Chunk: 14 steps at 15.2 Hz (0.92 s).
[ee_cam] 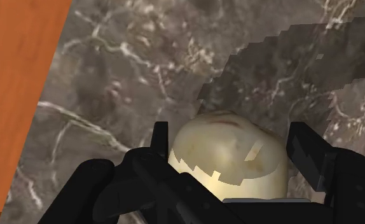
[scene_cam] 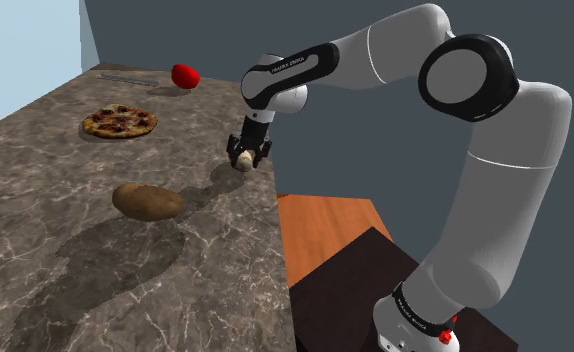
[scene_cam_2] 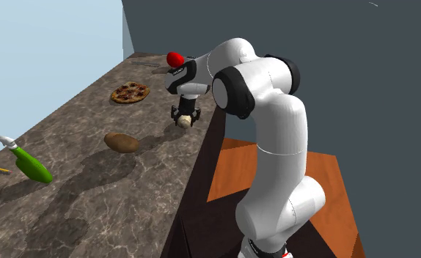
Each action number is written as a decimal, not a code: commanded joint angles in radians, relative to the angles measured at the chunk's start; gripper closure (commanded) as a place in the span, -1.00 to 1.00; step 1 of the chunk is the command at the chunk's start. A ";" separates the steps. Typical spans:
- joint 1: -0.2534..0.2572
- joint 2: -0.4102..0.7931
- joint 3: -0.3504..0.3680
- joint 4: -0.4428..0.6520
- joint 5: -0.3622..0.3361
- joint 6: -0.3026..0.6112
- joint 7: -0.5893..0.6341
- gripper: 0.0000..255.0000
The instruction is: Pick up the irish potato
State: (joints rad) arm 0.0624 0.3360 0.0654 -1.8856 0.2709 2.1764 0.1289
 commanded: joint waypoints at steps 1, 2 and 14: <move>0.000 0.001 0.000 0.000 0.000 0.001 0.000 1.00; 0.000 0.001 0.000 0.000 0.000 0.001 0.000 1.00; -0.002 -0.058 -0.003 0.043 -0.012 -0.099 0.024 1.00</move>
State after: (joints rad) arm 0.0610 0.2850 0.0627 -1.8486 0.2607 2.0904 0.1511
